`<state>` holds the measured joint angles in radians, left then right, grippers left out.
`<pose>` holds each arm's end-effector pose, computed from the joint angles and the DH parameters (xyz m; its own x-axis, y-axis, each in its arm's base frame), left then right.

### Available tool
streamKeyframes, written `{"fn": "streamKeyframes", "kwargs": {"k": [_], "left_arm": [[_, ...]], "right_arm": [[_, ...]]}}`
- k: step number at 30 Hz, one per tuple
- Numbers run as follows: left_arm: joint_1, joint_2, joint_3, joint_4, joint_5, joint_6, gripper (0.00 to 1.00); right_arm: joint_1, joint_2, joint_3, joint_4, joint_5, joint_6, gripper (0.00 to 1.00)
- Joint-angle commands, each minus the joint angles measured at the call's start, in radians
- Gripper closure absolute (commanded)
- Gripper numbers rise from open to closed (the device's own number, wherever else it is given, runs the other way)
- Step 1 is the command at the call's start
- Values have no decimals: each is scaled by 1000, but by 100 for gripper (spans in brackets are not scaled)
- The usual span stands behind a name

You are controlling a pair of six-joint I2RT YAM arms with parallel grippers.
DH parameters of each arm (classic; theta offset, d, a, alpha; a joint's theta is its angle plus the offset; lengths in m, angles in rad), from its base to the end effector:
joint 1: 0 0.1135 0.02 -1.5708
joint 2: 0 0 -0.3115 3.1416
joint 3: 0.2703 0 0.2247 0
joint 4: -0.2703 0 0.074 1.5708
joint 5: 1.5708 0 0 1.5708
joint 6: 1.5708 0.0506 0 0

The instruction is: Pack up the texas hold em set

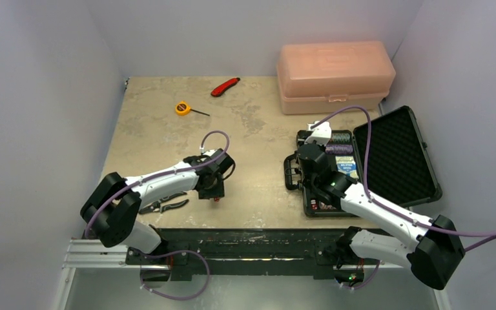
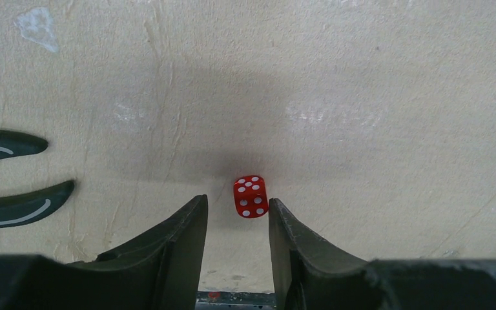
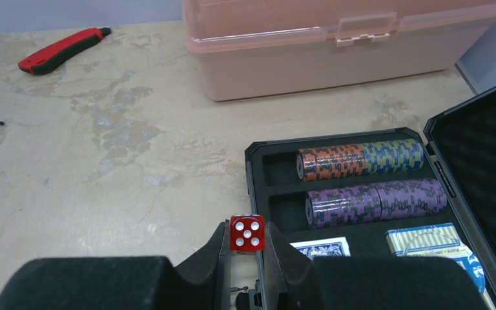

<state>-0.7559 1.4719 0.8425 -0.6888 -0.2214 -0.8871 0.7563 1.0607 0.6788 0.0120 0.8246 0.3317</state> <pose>0.1753 -0.1500 0.2251 -0.9329 -0.1600 -0.3227 -0.1487 0.9871 -0.0594 0.1653 0.1049 0.3211 -0.2382 0.0792 -0.9680 0.1160 0.9919 0.0526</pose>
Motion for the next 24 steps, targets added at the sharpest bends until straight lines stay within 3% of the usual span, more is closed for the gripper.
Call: {"fn": "streamKeyframes", "kwargs": {"k": [1, 14, 19, 24], "left_arm": [[-11, 10, 33, 12, -51, -49, 62], [-31, 49, 45, 3, -59, -77, 63], [-52, 63, 61, -23, -83, -88, 68], [-66, 80, 70, -26, -99, -88, 81]], "right_arm": [[-5, -22, -8, 18, 32, 20, 100], [-6, -9, -8, 26, 31, 18, 100], [-9, -8, -14, 33, 25, 15, 100], [-8, -5, -15, 37, 22, 13, 100]]}}
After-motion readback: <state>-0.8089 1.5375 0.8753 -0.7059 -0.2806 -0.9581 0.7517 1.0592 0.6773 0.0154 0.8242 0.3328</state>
